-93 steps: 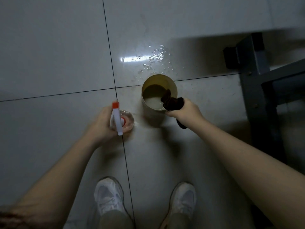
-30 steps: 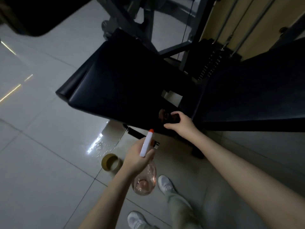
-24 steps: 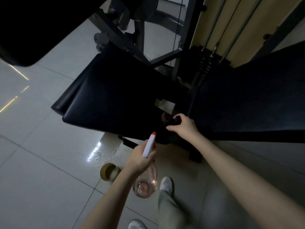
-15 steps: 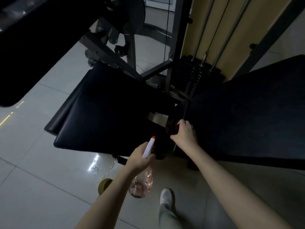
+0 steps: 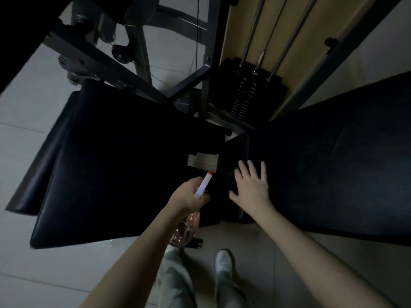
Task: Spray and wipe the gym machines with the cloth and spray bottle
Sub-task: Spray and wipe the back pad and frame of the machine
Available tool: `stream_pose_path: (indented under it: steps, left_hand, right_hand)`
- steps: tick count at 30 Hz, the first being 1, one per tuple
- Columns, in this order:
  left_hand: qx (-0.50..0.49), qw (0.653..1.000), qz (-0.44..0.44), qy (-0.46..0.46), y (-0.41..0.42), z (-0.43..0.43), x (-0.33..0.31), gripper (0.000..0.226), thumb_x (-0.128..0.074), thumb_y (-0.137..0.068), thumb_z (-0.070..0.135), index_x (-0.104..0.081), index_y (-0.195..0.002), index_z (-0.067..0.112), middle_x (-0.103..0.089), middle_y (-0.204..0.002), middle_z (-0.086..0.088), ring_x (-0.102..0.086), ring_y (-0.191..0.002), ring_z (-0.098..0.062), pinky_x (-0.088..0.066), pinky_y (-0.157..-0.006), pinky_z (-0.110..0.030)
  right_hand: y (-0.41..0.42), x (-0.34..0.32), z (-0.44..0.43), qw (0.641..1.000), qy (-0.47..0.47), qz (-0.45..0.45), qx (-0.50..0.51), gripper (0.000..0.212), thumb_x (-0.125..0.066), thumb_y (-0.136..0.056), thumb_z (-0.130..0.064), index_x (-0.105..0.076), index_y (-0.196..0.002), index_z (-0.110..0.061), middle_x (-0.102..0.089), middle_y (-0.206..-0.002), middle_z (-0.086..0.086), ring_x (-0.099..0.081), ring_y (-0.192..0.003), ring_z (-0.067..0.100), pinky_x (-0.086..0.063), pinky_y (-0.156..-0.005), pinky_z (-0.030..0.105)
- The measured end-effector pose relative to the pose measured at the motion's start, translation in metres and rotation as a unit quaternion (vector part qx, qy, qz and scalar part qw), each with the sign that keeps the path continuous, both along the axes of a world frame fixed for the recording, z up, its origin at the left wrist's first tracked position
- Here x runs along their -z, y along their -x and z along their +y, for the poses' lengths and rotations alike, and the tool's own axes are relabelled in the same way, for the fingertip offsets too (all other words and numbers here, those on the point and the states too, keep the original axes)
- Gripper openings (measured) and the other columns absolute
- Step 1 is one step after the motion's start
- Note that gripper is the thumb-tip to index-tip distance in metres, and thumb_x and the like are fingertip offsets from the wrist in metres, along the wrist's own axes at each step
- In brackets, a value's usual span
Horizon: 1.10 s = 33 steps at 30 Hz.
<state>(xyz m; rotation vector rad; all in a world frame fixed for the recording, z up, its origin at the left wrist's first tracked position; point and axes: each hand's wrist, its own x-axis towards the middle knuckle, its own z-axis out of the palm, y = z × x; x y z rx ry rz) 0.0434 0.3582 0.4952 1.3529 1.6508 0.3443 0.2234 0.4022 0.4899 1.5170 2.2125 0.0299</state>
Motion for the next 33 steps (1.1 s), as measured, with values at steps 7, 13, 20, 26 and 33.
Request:
stream_pose_path:
  steps: [7, 13, 20, 26, 33]
  left_hand:
    - [0.088, 0.995, -0.022, 0.046, 0.023, 0.038, 0.020, 0.033, -0.060, -0.085, 0.019, -0.056, -0.117, 0.011, -0.064, -0.104, -0.010, -0.062, -0.093, -0.027, -0.053, -0.084, -0.047]
    - [0.110, 0.993, -0.039, 0.032, 0.016, 0.066, 0.030, 0.047, -0.057, -0.078, 0.031, -0.055, -0.123, 0.016, -0.064, -0.105, -0.010, -0.062, -0.093, -0.028, -0.054, -0.083, -0.046]
    - [0.075, 0.988, -0.132, 0.029, -0.002, 0.094, 0.051, 0.038, -0.057, -0.090, 0.003, -0.052, -0.127, 0.008, -0.056, -0.096, 0.001, -0.056, -0.088, -0.015, -0.049, -0.081, -0.031]
    - [0.008, 0.987, -0.154, 0.047, -0.012, 0.093, 0.061, 0.022, -0.055, -0.087, 0.000, -0.056, -0.085, 0.022, -0.059, -0.079, -0.006, -0.056, -0.067, -0.017, -0.045, -0.059, -0.026]
    - [0.043, 0.976, -0.183, 0.106, 0.004, 0.079, 0.065, 0.029, -0.056, -0.089, 0.005, -0.062, -0.113, 0.021, -0.065, -0.093, -0.003, -0.062, -0.079, -0.016, -0.050, -0.074, -0.028]
  right_hand:
    - [0.006, -0.003, 0.001, 0.976, -0.172, 0.086, 0.098, 0.034, -0.073, -0.055, 0.008, -0.059, -0.082, -0.005, -0.054, -0.080, 0.015, -0.053, -0.077, 0.033, -0.047, -0.080, 0.046]
    - [-0.007, -0.014, 0.028, 0.957, -0.237, 0.078, 0.150, 0.036, -0.071, -0.065, -0.002, -0.060, -0.099, -0.004, -0.059, -0.103, 0.016, -0.053, -0.106, 0.034, -0.031, -0.105, 0.053]
    - [-0.010, 0.008, 0.030, 0.950, -0.266, 0.097, 0.132, 0.037, -0.071, -0.067, -0.008, -0.064, -0.104, -0.003, -0.062, -0.111, 0.015, -0.053, -0.114, 0.034, -0.018, -0.112, 0.049]
    - [-0.005, 0.015, 0.041, 0.950, -0.261, 0.103, 0.137, 0.036, -0.070, -0.067, -0.014, -0.066, -0.101, -0.005, -0.063, -0.108, 0.013, -0.054, -0.114, 0.032, -0.016, -0.113, 0.047]
    - [-0.003, 0.019, 0.046, 0.951, -0.258, 0.108, 0.136, 0.036, -0.071, -0.067, -0.015, -0.066, -0.101, -0.006, -0.063, -0.107, 0.012, -0.053, -0.115, 0.032, -0.017, -0.114, 0.047]
